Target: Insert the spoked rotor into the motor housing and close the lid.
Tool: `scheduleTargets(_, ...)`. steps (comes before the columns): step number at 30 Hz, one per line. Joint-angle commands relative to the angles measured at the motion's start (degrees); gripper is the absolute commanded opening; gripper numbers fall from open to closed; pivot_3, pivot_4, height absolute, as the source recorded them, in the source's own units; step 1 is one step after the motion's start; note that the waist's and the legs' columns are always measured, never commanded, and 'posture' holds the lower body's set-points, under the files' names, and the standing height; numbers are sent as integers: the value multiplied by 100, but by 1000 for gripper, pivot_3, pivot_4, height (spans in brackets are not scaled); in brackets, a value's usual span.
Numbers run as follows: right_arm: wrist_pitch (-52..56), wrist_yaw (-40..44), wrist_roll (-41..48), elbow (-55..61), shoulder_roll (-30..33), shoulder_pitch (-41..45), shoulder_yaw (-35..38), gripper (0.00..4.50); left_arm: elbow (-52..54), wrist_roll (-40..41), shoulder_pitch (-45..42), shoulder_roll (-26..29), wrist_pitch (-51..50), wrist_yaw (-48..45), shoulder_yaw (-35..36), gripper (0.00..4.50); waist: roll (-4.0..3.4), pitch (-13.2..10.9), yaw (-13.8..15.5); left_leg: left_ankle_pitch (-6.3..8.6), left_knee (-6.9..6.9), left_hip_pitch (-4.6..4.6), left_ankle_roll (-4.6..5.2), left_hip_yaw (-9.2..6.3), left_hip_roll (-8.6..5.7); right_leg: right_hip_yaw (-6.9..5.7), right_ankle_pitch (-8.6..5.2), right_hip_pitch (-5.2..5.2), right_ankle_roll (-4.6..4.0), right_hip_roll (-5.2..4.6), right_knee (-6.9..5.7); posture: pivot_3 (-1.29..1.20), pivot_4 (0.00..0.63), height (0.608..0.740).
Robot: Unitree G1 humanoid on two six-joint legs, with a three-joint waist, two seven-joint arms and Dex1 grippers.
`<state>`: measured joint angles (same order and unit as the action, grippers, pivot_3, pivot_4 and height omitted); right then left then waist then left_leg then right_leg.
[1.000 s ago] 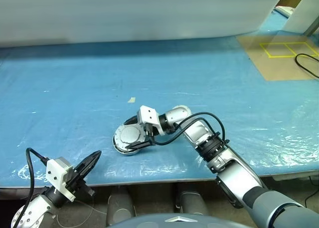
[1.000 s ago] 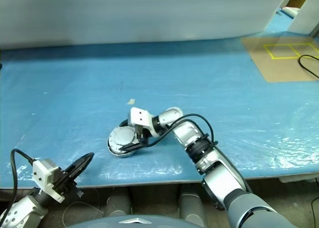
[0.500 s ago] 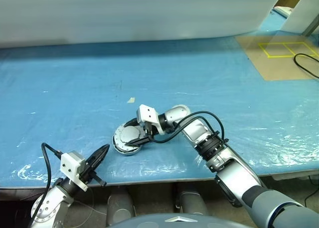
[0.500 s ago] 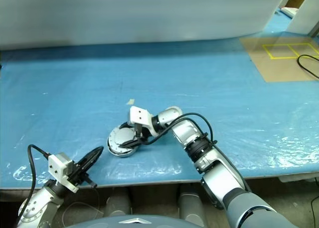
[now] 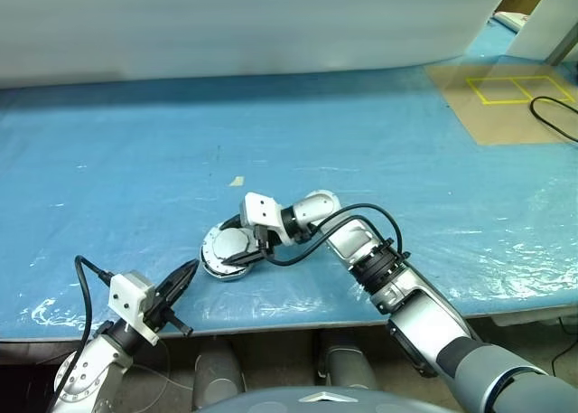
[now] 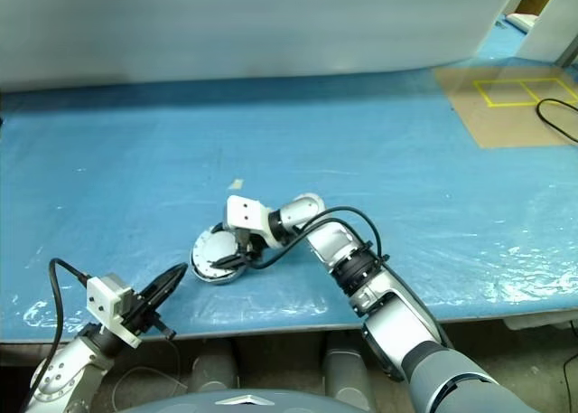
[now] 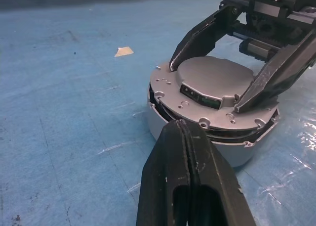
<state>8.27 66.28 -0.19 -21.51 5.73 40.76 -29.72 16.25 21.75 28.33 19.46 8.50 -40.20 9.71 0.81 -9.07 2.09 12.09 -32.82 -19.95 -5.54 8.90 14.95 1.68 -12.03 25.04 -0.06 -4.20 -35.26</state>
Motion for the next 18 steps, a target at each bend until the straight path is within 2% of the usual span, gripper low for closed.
scheduleTargets(1,101,98,132,274,-59,110,40,2966,196,106,47,38,-4,54,101,0,0,0,2,0,-1,-1,0,0,0,0,0,0,0,0,0,0,150,740)
scheduleTargets(9,721,145,7,499,27,169,-111,2966,226,96,39,51,-40,120,79,0,0,0,11,-1,-5,-4,-1,0,-1,0,0,0,0,0,2,0,150,740)
scheduleTargets(18,1182,-326,-162,567,-161,115,-209,2966,182,74,6,57,-48,160,54,0,0,0,0,-2,-5,2,-5,0,-1,2,0,0,0,0,-4,0,150,740)
